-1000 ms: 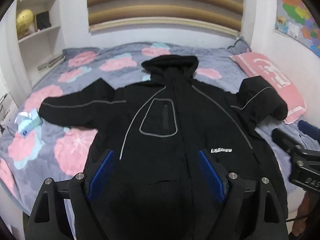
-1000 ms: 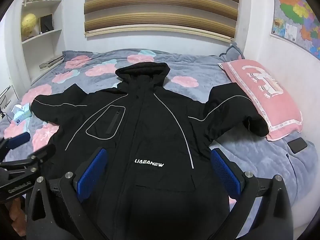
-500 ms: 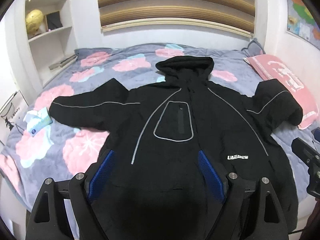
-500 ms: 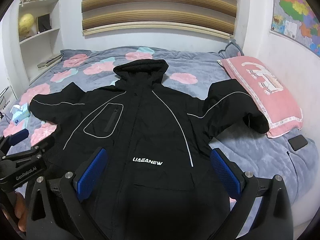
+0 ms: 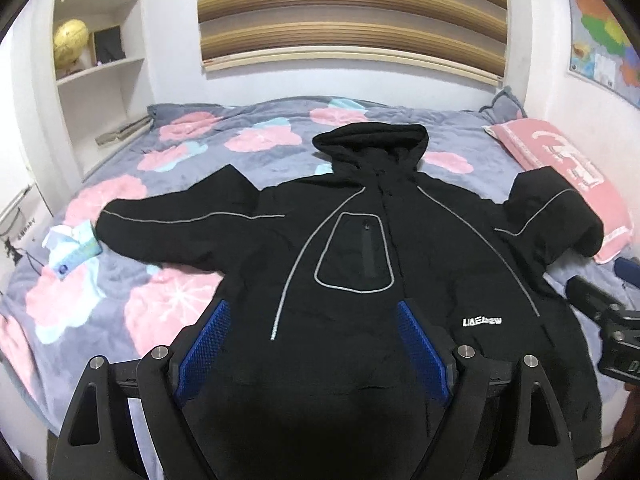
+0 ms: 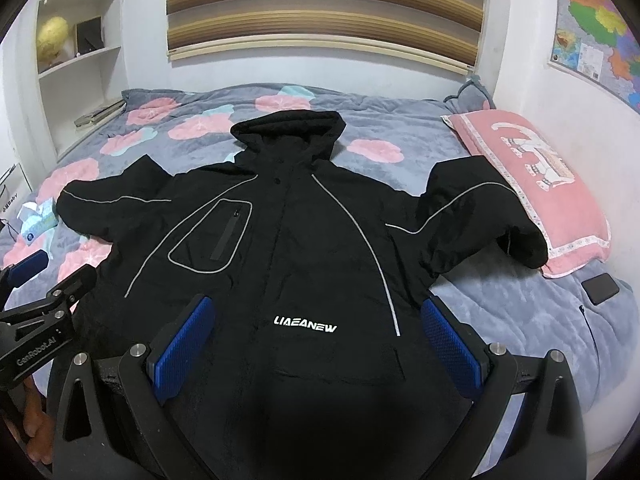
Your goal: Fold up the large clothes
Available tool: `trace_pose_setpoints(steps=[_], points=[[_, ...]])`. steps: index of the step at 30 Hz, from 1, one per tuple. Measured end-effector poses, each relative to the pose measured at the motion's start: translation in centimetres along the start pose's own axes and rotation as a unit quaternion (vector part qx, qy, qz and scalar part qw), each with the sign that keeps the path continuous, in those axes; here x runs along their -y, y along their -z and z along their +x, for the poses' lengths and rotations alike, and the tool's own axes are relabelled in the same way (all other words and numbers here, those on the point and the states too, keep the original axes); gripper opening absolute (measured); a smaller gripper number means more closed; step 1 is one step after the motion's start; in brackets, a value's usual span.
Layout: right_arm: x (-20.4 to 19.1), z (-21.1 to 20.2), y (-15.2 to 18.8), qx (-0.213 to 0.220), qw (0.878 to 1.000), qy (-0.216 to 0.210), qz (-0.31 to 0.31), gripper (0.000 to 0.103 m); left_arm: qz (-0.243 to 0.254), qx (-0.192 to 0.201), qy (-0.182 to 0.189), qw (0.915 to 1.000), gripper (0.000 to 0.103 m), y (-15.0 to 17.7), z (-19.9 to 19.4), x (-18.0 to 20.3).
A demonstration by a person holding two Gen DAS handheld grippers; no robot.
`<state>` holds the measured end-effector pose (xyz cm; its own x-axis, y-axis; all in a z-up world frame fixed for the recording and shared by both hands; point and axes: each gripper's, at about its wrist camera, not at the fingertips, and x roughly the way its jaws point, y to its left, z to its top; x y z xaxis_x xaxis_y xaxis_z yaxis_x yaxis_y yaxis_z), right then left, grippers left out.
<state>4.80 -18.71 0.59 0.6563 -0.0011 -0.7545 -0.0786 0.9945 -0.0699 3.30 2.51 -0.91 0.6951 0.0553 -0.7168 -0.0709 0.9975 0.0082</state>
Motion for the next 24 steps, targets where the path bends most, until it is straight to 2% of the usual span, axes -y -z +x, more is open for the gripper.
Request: trace_pose_setpoints(steps=[7,14,18,24], points=[[-1.1,1.5,-0.7,-0.008,1.000,-0.002,-0.009,0.103,-0.004,-0.008,-0.005,1.0000,0.086,-1.3,1.1,-1.0],[-2.3,3.1,-1.6,-0.014,1.000,-0.007,-0.018,0.103,-0.007,-0.003,0.018,0.9998,0.086,-2.0,2.1,-1.4],[-2.9,4.0,-2.0,-0.018,1.000,-0.015,-0.020,0.103,-0.012,-0.001,0.017,0.9998,0.086,-2.3,2.7,-2.0],[-3.7,6.9,-2.2,-0.010,0.999,-0.032,-0.015,0.103,-0.037,-0.006,0.018,0.9991,0.086,-2.1,4.5,-4.3]])
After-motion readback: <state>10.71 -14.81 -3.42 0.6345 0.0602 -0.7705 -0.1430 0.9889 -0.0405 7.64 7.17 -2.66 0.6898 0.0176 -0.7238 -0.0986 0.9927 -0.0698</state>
